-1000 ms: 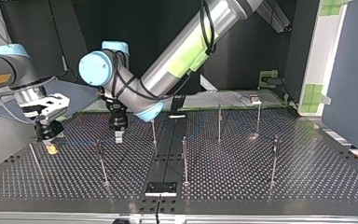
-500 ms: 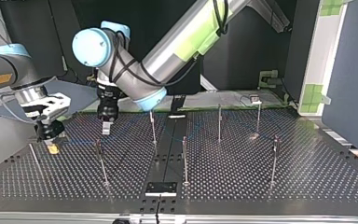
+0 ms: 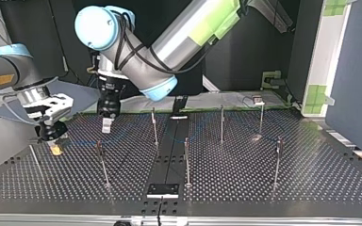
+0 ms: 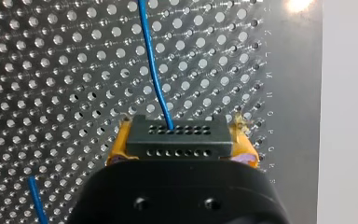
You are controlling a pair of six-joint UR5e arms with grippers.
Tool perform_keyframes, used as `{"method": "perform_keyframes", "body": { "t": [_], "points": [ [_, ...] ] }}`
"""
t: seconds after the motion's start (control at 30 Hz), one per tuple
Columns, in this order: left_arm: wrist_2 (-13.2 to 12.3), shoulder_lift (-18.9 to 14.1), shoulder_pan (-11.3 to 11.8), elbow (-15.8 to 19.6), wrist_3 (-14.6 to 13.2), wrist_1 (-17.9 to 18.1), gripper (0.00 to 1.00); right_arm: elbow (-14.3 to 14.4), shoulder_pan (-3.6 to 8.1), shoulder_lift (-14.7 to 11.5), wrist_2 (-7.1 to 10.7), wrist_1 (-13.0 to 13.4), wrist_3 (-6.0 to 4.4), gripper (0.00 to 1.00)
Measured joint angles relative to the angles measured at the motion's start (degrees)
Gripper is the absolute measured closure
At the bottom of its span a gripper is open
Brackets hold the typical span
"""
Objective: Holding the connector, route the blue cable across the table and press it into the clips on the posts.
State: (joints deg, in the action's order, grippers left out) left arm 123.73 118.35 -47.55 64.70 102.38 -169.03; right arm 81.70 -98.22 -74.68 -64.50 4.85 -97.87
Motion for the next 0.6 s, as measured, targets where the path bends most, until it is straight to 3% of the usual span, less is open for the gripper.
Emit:
{"method": "perform_keyframes", "body": {
  "t": [0.17, 0.6],
  "points": [
    [0.18, -2.38, 0.32, 2.4, 0.57, 1.85, 0.0, 0.0, -0.18, 0.0, -0.09, 0.0, 0.09, 1.0],
    [0.18, -9.25, 1.1, 9.25, 5.74, 8.61, 0.0, 0.01, -0.56, 0.0, -0.67, 0.0, 0.2, 1.0]
  ]
}}
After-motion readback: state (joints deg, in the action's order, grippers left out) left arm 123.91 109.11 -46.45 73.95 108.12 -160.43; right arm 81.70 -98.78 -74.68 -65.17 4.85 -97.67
